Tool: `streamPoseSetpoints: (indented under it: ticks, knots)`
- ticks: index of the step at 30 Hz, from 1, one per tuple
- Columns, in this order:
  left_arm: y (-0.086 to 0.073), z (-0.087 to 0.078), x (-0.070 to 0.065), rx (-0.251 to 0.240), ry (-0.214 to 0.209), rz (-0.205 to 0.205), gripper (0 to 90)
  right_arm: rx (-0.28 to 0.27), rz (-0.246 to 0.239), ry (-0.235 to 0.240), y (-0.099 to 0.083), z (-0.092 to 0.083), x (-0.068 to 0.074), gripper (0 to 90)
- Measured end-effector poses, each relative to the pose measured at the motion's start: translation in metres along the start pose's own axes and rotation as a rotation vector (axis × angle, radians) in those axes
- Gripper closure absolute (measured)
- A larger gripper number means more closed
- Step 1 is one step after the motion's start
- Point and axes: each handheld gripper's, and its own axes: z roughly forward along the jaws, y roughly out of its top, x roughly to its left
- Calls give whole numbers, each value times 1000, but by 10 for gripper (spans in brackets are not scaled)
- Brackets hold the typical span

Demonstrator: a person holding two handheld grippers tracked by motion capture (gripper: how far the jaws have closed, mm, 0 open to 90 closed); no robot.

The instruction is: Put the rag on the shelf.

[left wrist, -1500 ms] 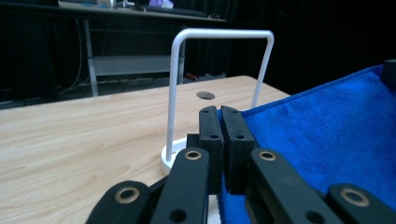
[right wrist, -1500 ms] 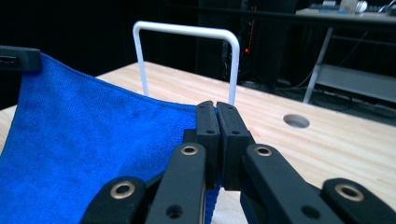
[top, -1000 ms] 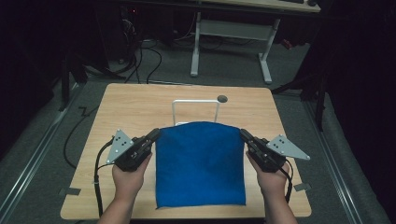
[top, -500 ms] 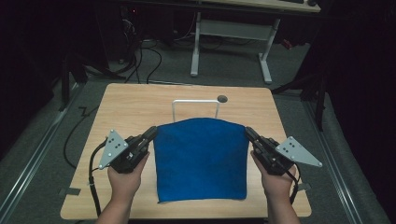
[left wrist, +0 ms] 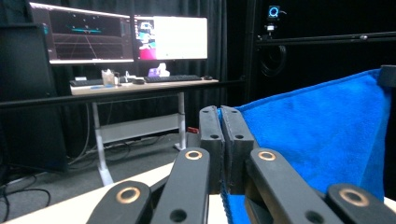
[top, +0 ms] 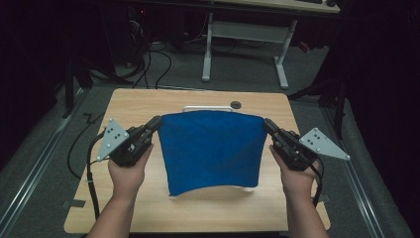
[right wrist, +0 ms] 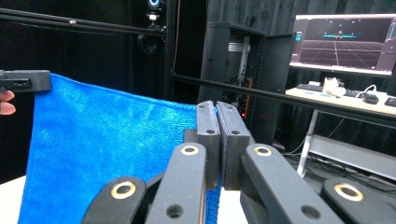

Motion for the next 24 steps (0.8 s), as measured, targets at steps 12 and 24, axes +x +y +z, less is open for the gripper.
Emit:
streamPoseSetpoints:
  ticks: [12,24]
  knots:
    - [26,26,20,25,42,59,888,2,-23,-41,24,28,-9,894]
    - [43,52,44,64,87,97,888,25,-12,-65,32,52,-24,894]
